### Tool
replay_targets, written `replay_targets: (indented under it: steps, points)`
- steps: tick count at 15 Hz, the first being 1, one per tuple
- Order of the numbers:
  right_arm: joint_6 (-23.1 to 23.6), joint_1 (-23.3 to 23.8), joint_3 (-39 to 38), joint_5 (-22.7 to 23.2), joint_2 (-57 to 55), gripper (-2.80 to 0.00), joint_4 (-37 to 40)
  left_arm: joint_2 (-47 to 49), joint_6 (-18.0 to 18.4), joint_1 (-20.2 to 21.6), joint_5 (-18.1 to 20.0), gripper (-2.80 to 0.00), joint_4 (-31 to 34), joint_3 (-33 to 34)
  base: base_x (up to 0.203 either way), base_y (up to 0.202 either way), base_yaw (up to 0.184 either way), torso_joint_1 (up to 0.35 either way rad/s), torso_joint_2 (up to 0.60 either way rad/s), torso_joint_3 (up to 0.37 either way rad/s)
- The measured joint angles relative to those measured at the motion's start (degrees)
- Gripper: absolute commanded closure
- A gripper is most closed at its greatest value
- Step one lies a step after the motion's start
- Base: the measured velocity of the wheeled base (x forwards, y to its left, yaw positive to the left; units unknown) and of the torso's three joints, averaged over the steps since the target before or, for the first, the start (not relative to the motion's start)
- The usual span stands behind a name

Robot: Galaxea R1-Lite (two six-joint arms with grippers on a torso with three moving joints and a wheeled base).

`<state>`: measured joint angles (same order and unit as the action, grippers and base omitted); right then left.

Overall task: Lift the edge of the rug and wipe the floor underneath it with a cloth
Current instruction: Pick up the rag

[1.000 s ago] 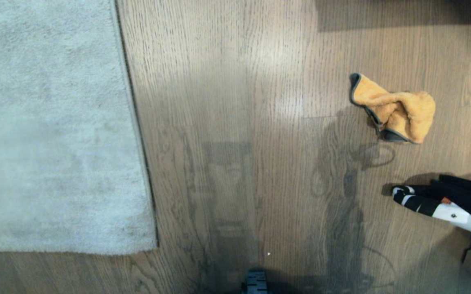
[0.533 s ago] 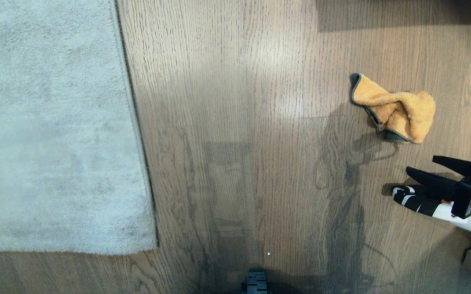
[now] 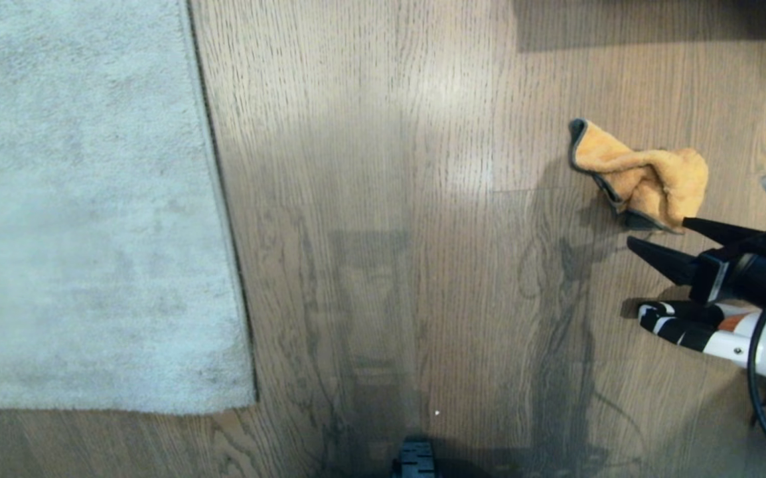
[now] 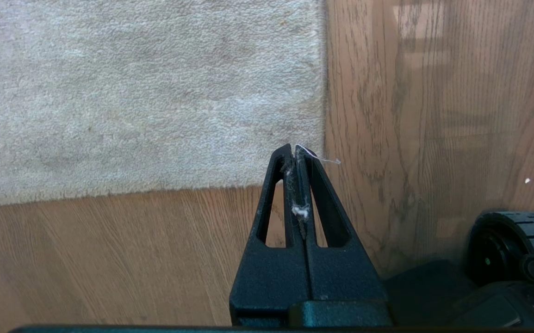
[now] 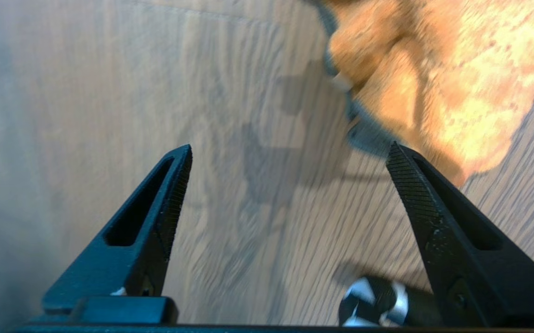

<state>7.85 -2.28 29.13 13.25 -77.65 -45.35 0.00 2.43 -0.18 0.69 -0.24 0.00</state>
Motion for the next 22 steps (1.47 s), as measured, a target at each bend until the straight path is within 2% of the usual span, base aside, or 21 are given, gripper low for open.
replay_targets:
  steps: [4,7,15,20,22]
  points:
    - [0.06,0.00,2.69,-3.52,-5.81,-2.80,-5.53,0.00,0.01,0.02,0.02,0.00,0.00,0.00,0.000,0.000,0.000,0.000,0.00,0.000]
    - [0.39,0.17,5.84,-6.65,-9.44,-2.80,-6.89,0.00,0.00,0.02,0.00,0.00,0.02,0.00,0.000,0.000,0.000,0.000,0.00,0.000]
    - [2.96,0.82,8.12,-7.10,-13.73,-2.80,-10.67,0.00,0.00,0.00,0.00,0.00,0.02,0.00,0.000,0.000,0.000,0.000,0.00,0.000]
    - [4.88,1.18,9.66,-11.25,-15.29,-2.80,-10.92,0.00,0.00,0.00,0.00,0.00,0.01,0.00,0.000,0.000,0.000,0.000,0.00,0.000]
    - [4.90,1.18,9.79,-11.49,-15.53,-2.80,-10.82,0.00,0.00,0.00,0.00,0.00,0.02,0.00,0.000,0.000,0.000,0.000,0.00,0.000]
